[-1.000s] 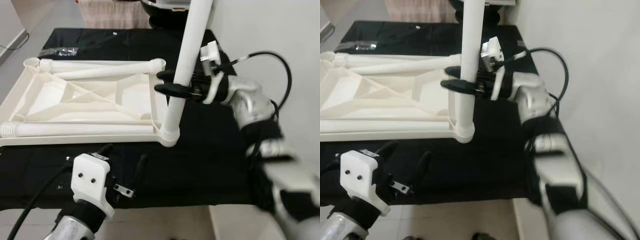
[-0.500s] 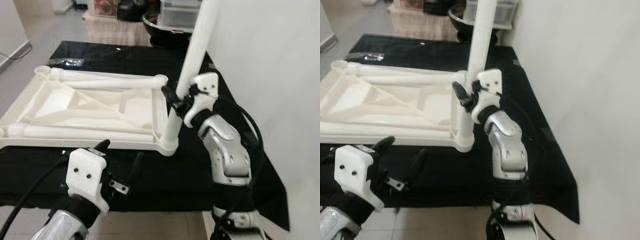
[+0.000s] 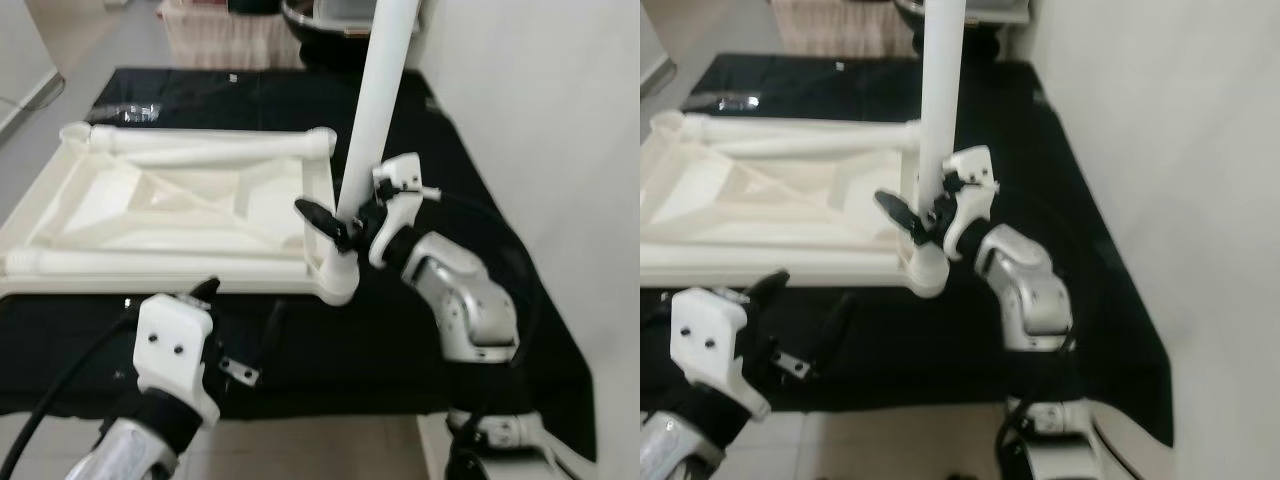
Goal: Building children table
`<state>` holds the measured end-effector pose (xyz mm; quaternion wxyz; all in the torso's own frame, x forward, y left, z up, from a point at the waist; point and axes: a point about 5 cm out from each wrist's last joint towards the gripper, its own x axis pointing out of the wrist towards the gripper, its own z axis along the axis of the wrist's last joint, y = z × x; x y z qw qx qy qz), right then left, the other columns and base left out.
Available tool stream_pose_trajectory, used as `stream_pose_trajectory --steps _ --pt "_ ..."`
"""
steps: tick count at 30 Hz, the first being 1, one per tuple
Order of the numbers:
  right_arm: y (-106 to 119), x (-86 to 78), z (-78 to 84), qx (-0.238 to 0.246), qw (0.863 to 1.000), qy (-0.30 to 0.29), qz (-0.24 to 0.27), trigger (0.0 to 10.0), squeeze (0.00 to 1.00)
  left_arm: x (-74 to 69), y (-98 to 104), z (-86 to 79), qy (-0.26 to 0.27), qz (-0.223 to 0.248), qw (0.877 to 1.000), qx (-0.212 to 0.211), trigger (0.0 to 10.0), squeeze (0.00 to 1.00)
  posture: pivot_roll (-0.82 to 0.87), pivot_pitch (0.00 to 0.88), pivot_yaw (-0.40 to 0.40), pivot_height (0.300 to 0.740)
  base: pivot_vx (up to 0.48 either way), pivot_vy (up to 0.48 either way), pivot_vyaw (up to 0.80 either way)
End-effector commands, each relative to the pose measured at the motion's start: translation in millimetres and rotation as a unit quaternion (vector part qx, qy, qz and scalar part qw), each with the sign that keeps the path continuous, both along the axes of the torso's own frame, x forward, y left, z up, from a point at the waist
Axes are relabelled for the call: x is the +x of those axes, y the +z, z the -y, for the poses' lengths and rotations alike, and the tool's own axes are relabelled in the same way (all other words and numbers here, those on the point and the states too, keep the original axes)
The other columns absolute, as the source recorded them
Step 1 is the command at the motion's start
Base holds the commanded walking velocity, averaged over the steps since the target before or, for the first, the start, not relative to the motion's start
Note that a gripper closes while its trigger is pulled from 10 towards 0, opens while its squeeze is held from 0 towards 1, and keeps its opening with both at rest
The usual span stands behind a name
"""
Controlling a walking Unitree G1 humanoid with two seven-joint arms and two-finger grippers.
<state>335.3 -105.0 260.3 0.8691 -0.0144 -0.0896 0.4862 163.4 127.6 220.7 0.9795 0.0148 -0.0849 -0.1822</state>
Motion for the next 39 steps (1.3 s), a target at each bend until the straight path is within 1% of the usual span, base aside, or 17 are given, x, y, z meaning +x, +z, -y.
stream_pose_trajectory --steps 1,3,4,8,11,17,18,19,20,21,27,32,34,36,37,38,39 --pt "-7.5 -2.6 -6.0 -0.015 0.998 0.061 0.003 10.0 0.0 -1.1 -2.7 1.0 -0.001 -0.01 1.0 -0.002 10.0 0.0 0.17 0.181 -0.083 0.74 0.0 0.0 0.0" --pt "-12.8 0.9 -4.1 -0.046 0.994 0.097 0.003 10.0 0.0 -1.7 -3.0 1.3 -0.001 -0.009 1.0 -0.003 10.0 0.0 0.18 0.186 -0.086 0.74 0.0 0.0 0.0" --pt "-14.5 5.7 -3.6 -0.059 0.993 0.103 0.0 10.0 0.0 -2.2 -3.3 1.6 -0.001 -0.009 1.0 -0.003 10.0 0.0 0.19 0.194 -0.089 0.74 0.0 0.0 0.0" --pt "-12.7 11.6 -5.1 -0.064 0.989 0.13 -0.009 10.0 0.0 -3.0 -3.8 1.7 0.0 -0.009 1.0 -0.003 10.0 0.0 0.2 0.2 -0.092 0.74 0.0 0.0 0.0" --pt "-7.0 15.5 -7.0 -0.065 0.983 0.169 -0.005 10.0 0.0 -4.7 -4.8 1.7 0.002 -0.008 1.0 -0.004 10.0 0.0 0.22 0.218 -0.094 0.74 0.0 0.0 0.0" --pt "0.2 23.4 -5.2 -0.057 0.977 0.204 -0.006 10.0 0.0 -7.4 -6.0 0.8 0.002 -0.007 1.0 -0.007 10.0 0.0 0.25 0.243 -0.093 0.74 0.0 0.0 0.0" --pt "2.7 25.3 -3.3 -0.055 0.974 0.22 -0.006 8.1 0.0 -8.5 -6.5 0.6 0.0 -0.008 1.0 -0.007 10.0 0.0 0.26 0.252 -0.091 0.74 0.0 0.0 0.0" --pt "2.7 25.3 -3.3 -0.055 0.974 0.22 -0.006 8.1 0.0 -8.5 -6.5 0.6 0.0 -0.008 1.0 -0.007 10.0 0.0 0.26 0.252 -0.091 0.74 0.0 0.0 0.0" --pt "5.0 26.4 -1.2 -0.056 0.97 0.236 -0.005 5.8 0.0 -9.4 -7.0 0.2 -0.001 -0.008 1.0 -0.007 10.0 0.0 0.26 0.259 -0.09 0.74 0.0 0.0 0.0" --pt "7.1 26.8 0.6 -0.057 0.966 0.251 -0.005 0.0 0.0 -10.2 -7.5 -0.5 -0.001 -0.009 1.0 -0.007 10.0 0.0 0.27 0.264 -0.089 0.74 0.0 0.0 0.0" --pt "10.7 27.9 2.3 -0.068 0.955 0.288 -0.005 0.0 0.0 -11.0 -8.2 -2.2 0.001 -0.01 1.0 -0.004 10.0 0.0 0.27 0.27 -0.089 0.74 0.0 0.0 0.0" --pt "7.9 28.6 4.0 -0.071 0.954 0.291 -0.006 0.0 0.0 -9.8 -7.1 -0.8 0.003 -0.007 1.0 -0.004 10.0 0.0 0.25 0.26 -0.098 0.74 0.0 0.0 0.0" --pt "6.3 28.9 4.9 -0.071 0.956 0.285 -0.003 0.0 0.0 -9.5 -6.7 -0.4 0.004 -0.006 1.0 -0.005 10.0 0.0 0.24 0.258 -0.1 0.74 0.0 0.0 0.0" --pt "1.9 29.8 8.1 -0.069 0.964 0.255 0.007 0.0 0.0 -8.8 -5.8 1.0 0.003 -0.004 1.0 -0.008 10.0 0.0 0.22 0.251 -0.105 0.74 0.0 0.0 0.0" --pt "-2.8 29.4 9.2 -0.068 0.973 0.222 0.016 0.0 0.0 -8.5 -5.5 1.6 0.003 -0.003 1.0 -0.009 10.0 0.0 0.22 0.25 -0.107 0.74 0.0 0.0 0.0" --pt "-5.9 29.0 9.8 -0.068 0.977 0.199 0.021 0.0 0.0 -8.3 -5.4 1.9 0.003 -0.003 1.0 -0.009 10.0 0.0 0.21 0.248 -0.107 0.74 0.0 0.0 0.0" --pt "-12.0 26.5 7.7 -0.059 0.986 0.153 0.026 0.0 0.0 -8.4 -5.1 2.3 0.001 -0.002 1.0 -0.01 10.0 0.0 0.21 0.248 -0.107 0.74 0.0 0.0 0.0"
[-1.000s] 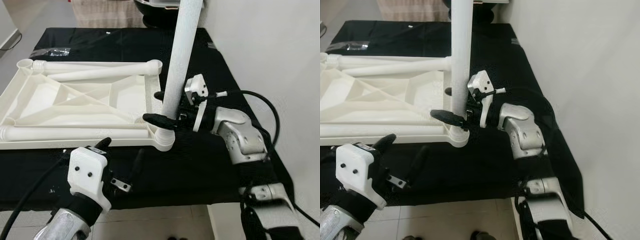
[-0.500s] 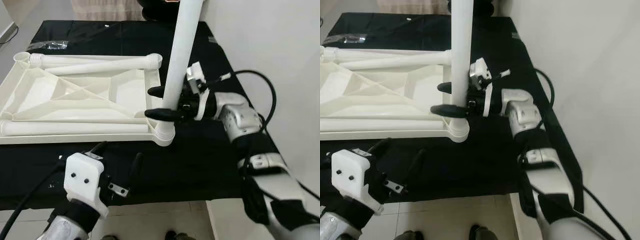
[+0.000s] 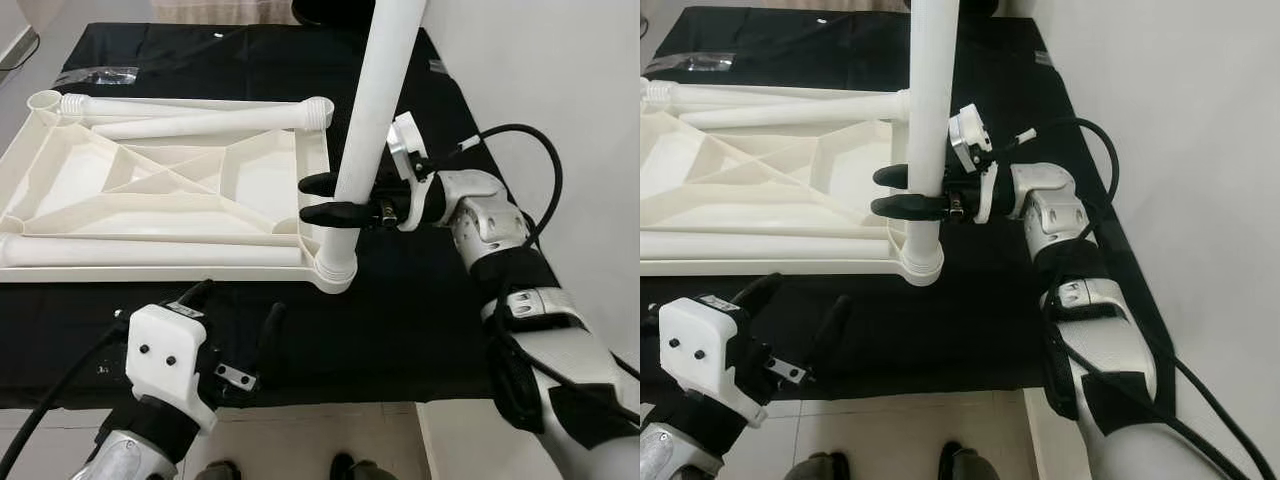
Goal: Building children table
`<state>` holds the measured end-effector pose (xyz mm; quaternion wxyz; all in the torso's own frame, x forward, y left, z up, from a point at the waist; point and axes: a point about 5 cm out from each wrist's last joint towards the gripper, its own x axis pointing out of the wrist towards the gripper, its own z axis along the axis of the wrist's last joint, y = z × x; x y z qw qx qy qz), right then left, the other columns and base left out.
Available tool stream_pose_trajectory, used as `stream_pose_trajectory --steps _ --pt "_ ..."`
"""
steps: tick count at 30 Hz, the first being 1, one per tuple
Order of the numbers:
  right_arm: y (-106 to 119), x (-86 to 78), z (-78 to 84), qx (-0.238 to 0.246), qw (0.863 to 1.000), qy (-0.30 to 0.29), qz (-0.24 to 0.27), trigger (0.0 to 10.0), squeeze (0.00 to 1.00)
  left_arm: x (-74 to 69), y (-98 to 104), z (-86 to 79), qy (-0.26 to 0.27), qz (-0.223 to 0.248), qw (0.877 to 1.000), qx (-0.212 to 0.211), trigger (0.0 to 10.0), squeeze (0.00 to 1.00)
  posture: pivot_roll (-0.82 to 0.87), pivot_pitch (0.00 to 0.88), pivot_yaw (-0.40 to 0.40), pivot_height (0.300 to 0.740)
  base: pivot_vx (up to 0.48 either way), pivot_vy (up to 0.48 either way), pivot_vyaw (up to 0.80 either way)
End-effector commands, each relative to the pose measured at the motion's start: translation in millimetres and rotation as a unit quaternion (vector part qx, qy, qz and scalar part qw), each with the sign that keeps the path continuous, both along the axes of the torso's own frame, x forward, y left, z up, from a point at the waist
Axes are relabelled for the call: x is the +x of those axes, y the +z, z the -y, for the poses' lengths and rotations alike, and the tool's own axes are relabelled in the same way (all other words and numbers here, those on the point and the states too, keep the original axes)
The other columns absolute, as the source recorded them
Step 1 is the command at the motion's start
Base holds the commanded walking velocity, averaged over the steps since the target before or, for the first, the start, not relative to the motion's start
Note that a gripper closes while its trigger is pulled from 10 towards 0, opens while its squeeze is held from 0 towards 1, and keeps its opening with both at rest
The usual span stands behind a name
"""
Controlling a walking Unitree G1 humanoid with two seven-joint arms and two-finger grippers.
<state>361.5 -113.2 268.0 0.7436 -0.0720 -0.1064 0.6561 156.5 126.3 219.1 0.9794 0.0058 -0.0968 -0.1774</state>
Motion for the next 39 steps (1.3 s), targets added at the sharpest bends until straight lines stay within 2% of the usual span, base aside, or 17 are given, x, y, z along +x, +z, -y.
stream_pose_trajectory --steps 1,2,3,4,6,7,9,10,15,16,17,18,20,21,31,32,39 --pt "-19.7 0.3 -0.5 -0.002 0.998 -0.054 -0.022 0.0 0.0 -1.5 -3.5 1.0 -0.002 -0.012 1.0 0.001 10.0 0.0 0.21 0.248 -0.107 0.74 0.0 0.0 0.0" --pt "-31.9 -3.7 -8.8 0.031 0.987 -0.155 -0.042 0.0 0.0 -1.2 -3.0 0.9 -0.003 -0.012 1.0 0.001 10.0 0.0 0.2 0.248 -0.106 0.74 0.0 0.0 0.0" --pt "-31.9 -3.7 -8.8 0.031 0.987 -0.155 -0.042 0.0 0.0 -1.2 -3.0 0.9 -0.003 -0.012 1.0 0.001 10.0 0.0 0.2 0.248 -0.106 0.74 0.0 0.0 0.0" --pt "-45.8 -7.7 -12.8 0.056 0.956 -0.284 -0.054 0.0 0.0 -0.7 -2.4 -0.3 -0.004 -0.012 1.0 0.001 10.0 0.0 0.18 0.248 -0.09 0.74 0.0 0.0 0.0" --pt "-45.8 -7.7 -12.8 0.056 0.956 -0.284 -0.054 0.0 0.0 -0.7 -2.4 -0.3 -0.004 -0.012 1.0 0.001 10.0 0.0 0.18 0.248 -0.09 0.74 0.0 0.0 0.0" --pt "-75.8 -33.0 -22.7 0.045 0.927 -0.364 -0.082 0.0 0.0 0.6 -1.8 -0.9 -0.004 -0.013 1.0 0.003 10.0 0.0 0.17 0.245 -0.072 0.74 0.0 0.0 0.0" --pt "-75.8 -33.0 -22.7 0.045 0.927 -0.364 -0.082 0.0 0.0 0.6 -1.8 -0.9 -0.004 -0.013 1.0 0.003 10.0 0.0 0.17 0.245 -0.072 0.74 0.0 0.0 0.0" --pt "-92.5 -53.7 -32.5 0.037 0.908 -0.403 -0.104 0.0 0.0 1.6 -1.2 -0.6 -0.007 -0.014 1.0 0.001 10.0 0.0 0.16 0.235 -0.067 0.74 0.0 0.0 0.0" --pt "-91.5 -61.3 -52.9 0.047 0.91 -0.4 -0.097 0.0 0.0 5.2 0.7 1.3 -0.014 -0.014 1.0 0.002 10.0 0.0 0.15 0.193 -0.048 0.74 0.0 0.0 0.0" --pt "-87.0 -56.5 -57.8 0.054 0.914 -0.393 -0.087 1.5 0.0 7.1 1.8 1.6 -0.015 -0.012 1.0 0.004 10.0 0.0 0.15 0.188 -0.047 0.74 0.0 0.0 0.0" --pt "-87.0 -56.5 -57.8 0.054 0.914 -0.393 -0.087 1.5 0.0 7.1 1.8 1.6 -0.015 -0.012 1.0 0.004 10.0 0.0 0.15 0.188 -0.047 0.74 0.0 0.0 0.0" --pt "-83.6 -52.7 -59.8 0.061 0.915 -0.391 -0.081 10.0 0.0 8.7 2.6 1.2 -0.014 -0.009 1.0 0.005 10.0 0.0 0.15 0.18 -0.044 0.74 0.0 0.0 0.0" --pt "-79.8 -50.7 -61.7 0.071 0.922 -0.373 -0.076 10.0 0.0 10.0 3.2 0.5 -0.012 -0.007 1.0 0.006 10.0 0.0 0.15 0.174 -0.041 0.74 0.0 0.0 0.0" --pt "-76.4 -48.9 -63.7 0.075 0.931 -0.349 -0.071 10.0 1.0 11.0 3.4 -0.1 -0.011 -0.005 1.0 0.007 10.0 0.0 0.15 0.171 -0.038 0.74 0.0 0.0 0.0" --pt "-55.8 -45.8 -67.2 0.068 0.966 -0.245 -0.055 10.0 1.0 13.1 4.1 0.4 -0.013 -0.004 1.0 0.007 10.0 0.0 0.16 0.158 -0.029 0.74 0.0 0.0 0.0" --pt "-45.5 -37.8 -59.3 0.044 0.984 -0.172 -0.035 10.0 0.0 13.1 4.7 -0.1 -0.012 -0.005 1.0 0.008 10.0 0.0 0.17 0.16 -0.031 0.74 0.0 0.0 0.0" --pt "-35.5 -26.9 -47.7 0.009 0.994 -0.108 -0.012 10.0 0.0 12.0 4.6 -0.6 -0.01 -0.008 1.0 0.01 10.0 0.0 0.18 0.164 -0.03 0.74 0.0 0.0 0.0"
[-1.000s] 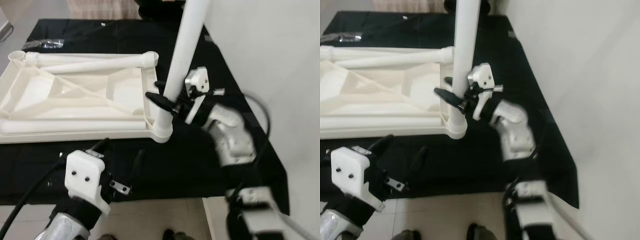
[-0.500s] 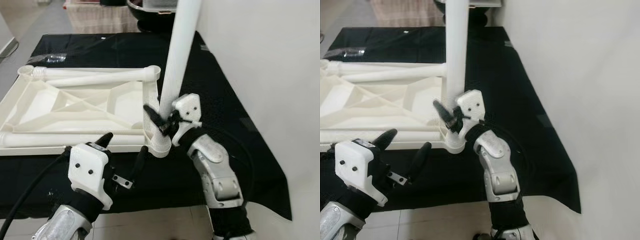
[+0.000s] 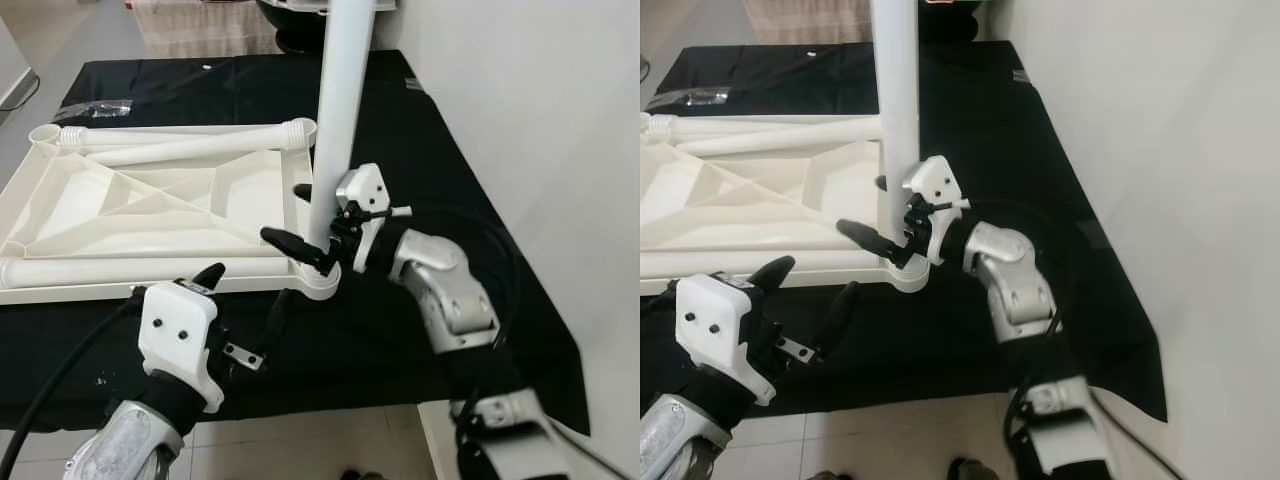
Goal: Building children table
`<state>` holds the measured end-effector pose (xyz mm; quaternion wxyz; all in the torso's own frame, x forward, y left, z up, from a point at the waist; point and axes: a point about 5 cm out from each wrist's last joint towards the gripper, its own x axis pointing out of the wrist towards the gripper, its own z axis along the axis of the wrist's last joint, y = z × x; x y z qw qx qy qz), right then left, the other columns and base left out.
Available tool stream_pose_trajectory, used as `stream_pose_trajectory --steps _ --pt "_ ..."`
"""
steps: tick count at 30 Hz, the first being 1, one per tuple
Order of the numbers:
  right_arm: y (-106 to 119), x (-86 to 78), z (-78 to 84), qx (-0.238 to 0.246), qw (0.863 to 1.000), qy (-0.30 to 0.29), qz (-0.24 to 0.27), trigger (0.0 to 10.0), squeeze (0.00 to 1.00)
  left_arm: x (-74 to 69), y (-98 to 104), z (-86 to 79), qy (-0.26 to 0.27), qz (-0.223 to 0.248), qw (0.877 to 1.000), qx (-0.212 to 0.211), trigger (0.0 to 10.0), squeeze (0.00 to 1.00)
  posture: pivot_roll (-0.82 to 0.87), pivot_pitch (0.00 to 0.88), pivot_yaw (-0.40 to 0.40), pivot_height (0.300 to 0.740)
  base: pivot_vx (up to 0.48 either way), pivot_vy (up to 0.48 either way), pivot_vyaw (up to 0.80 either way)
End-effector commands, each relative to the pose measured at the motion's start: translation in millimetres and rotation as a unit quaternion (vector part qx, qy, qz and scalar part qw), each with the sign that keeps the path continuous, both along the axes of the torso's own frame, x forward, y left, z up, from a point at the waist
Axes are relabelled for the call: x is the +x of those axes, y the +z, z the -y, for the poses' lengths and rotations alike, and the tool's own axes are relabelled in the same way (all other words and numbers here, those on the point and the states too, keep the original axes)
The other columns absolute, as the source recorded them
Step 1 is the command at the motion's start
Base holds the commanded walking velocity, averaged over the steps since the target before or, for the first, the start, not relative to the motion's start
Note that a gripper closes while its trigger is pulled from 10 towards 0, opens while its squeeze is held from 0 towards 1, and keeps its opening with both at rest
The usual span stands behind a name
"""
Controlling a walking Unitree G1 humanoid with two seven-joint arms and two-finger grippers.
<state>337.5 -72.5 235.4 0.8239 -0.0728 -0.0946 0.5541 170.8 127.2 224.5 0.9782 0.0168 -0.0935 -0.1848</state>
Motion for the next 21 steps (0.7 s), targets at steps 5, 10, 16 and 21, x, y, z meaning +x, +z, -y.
stream_pose_trajectory --steps 5,10,16,21 --pt "13.1 11.6 -0.4 -0.012 0.997 0.075 -0.001 10.0 0.0 -5.0 -1.4 -0.4 0.0 -0.01 1.0 -0.001 10.0 0.0 0.19 0.175 -0.03 0.74 0.0 0.0 0.0" --pt "22.2 20.1 -0.4 -0.014 0.993 0.115 -0.015 10.0 0.0 -6.0 -2.4 -0.7 0.002 -0.013 1.0 -0.002 10.0 0.0 0.2 0.177 -0.03 0.74 0.0 0.0 0.0" --pt "27.4 25.5 -2.2 -0.006 0.987 0.155 -0.03 0.0 0.0 -5.9 -2.9 -0.7 0.003 -0.015 1.0 -0.002 10.0 0.0 0.2 0.179 -0.029 0.74 0.0 0.0 0.0" --pt "29.9 27.3 -0.9 0.004 0.987 0.16 -0.025 0.0 0.0 -5.7 -2.7 -0.9 0.004 -0.015 1.0 -0.002 10.0 0.0 0.2 0.175 -0.029 0.74 0.0 0.0 0.0"
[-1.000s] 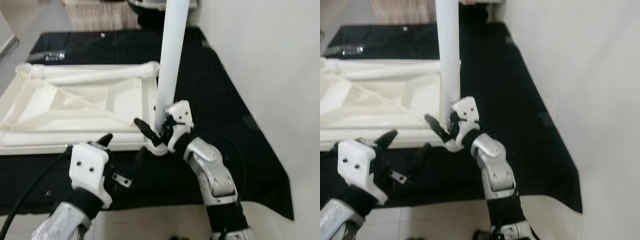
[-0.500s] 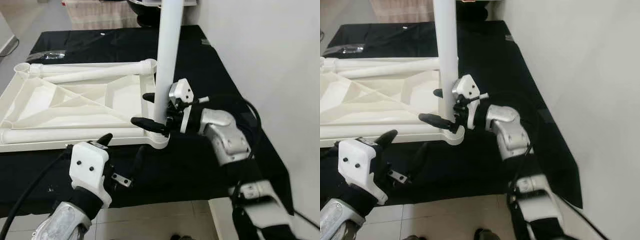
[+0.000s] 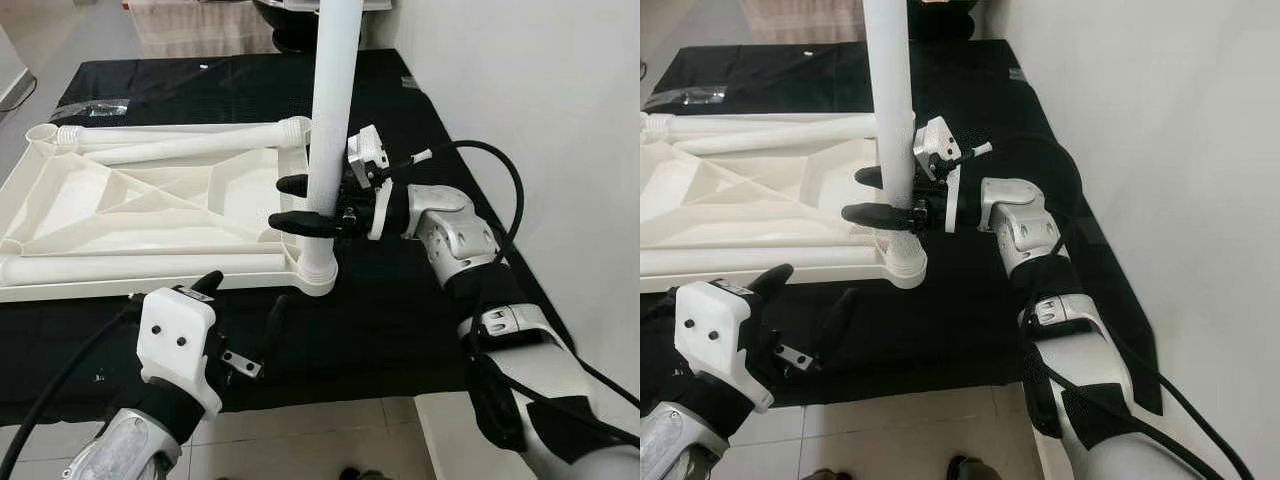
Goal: Building children table
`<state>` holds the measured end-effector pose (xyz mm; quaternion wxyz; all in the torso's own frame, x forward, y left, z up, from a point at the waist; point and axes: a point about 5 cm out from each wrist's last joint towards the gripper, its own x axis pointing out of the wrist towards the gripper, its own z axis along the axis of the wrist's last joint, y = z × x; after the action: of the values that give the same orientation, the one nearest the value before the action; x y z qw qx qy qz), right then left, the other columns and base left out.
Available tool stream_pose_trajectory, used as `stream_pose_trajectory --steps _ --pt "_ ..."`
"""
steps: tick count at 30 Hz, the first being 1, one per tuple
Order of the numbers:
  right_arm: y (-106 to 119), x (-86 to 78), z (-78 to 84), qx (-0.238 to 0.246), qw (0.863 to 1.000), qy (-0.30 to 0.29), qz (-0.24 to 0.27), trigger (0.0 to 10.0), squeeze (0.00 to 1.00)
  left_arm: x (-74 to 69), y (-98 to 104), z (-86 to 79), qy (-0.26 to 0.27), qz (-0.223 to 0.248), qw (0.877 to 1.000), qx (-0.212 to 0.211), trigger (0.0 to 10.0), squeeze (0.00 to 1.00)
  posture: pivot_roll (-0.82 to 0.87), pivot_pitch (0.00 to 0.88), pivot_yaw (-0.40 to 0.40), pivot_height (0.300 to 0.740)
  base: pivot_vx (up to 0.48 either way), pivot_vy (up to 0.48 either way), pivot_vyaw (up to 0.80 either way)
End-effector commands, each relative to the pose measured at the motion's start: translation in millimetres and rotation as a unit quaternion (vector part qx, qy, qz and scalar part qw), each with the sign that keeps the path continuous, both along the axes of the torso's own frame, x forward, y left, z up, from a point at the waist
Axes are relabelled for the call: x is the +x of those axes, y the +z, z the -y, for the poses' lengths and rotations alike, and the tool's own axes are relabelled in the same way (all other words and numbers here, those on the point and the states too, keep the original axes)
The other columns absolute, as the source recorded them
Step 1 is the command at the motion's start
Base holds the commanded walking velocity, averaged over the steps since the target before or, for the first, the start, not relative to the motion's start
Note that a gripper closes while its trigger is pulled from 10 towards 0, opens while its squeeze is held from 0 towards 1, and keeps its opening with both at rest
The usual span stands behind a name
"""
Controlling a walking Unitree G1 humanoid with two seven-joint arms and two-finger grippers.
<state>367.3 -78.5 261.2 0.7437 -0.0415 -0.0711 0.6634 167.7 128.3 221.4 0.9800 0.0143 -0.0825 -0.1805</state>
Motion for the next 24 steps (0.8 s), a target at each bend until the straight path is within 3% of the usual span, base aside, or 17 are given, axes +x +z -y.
stream_pose_trajectory --steps 1,6,11,12,14,15,16,18,19,21,24 --pt "4.4 -2.6 -5.7 0.014 1.0 0.023 0.012 0.0 0.0 -2.4 0.4 0.2 -0.001 -0.004 1.0 -0.001 10.0 0.0 0.19 0.174 -0.027 0.74 0.0 0.0 0.0" --pt "3.3 -1.7 2.1 0.022 0.999 0.002 0.024 0.0 0.0 -2.0 0.9 0.8 -0.002 -0.003 1.0 -0.002 10.0 0.0 0.19 0.171 -0.026 0.74 0.0 0.0 0.0" --pt "-4.9 -1.6 12.3 0.035 0.994 -0.094 0.04 0.0 0.0 -1.6 1.6 1.7 -0.004 -0.002 1.0 -0.004 10.0 0.0 0.18 0.17 -0.027 0.74 0.0 0.0 0.0" --pt "-10.1 -2.1 10.9 0.043 0.986 -0.156 0.032 0.0 0.0 -1.6 1.6 1.7 -0.005 -0.002 1.0 -0.004 10.0 0.0 0.18 0.173 -0.032 0.74 0.0 0.0 0.0" --pt "-10.1 -2.1 10.9 0.043 0.986 -0.156 0.032 0.0 0.0 -1.6 1.6 1.7 -0.005 -0.002 1.0 -0.004 10.0 0.0 0.18 0.173 -0.032 0.74 0.0 0.0 0.0" --pt "-13.6 -2.4 10.7 0.049 0.979 -0.197 0.027 0.0 0.0 -1.6 1.6 1.8 -0.005 -0.002 1.0 -0.004 10.0 0.0 0.18 0.173 -0.032 0.74 0.0 0.0 0.0" --pt "-13.6 -2.4 10.7 0.049 0.979 -0.197 0.027 0.0 0.0 -1.6 1.6 1.8 -0.005 -0.002 1.0 -0.004 10.0 0.0 0.18 0.173 -0.032 0.74 0.0 0.0 0.0" --pt "-58.7 -41.4 -12.6 0.044 0.923 -0.382 -0.004 0.0 0.0 -1.1 2.0 0.0 -0.002 -0.002 1.0 -0.003 10.0 0.0 0.18 0.172 -0.03 0.74 0.0 0.0 0.0" --pt "-58.7 -41.4 -12.6 0.044 0.923 -0.382 -0.004 0.0 0.0 -1.1 2.0 0.0 -0.002 -0.002 1.0 -0.003 10.0 0.0 0.18 0.172 -0.03 0.74 0.0 0.0 0.0" --pt "-75.2 -65.2 -29.6 0.052 0.896 -0.439 -0.034 0.0 0.0 -0.3 1.9 -2.0 0.0 -0.003 1.0 -0.002 10.0 0.0 0.17 0.161 -0.014 0.74 0.0 0.0 0.0" --pt "-72.0 -57.0 -37.1 0.058 0.901 -0.428 -0.031 0.0 0.0 2.2 2.5 -1.4 -0.005 0.0 1.0 0.0 10.0 0.0 0.17 0.153 -0.015 0.74 0.0 0.0 0.0"
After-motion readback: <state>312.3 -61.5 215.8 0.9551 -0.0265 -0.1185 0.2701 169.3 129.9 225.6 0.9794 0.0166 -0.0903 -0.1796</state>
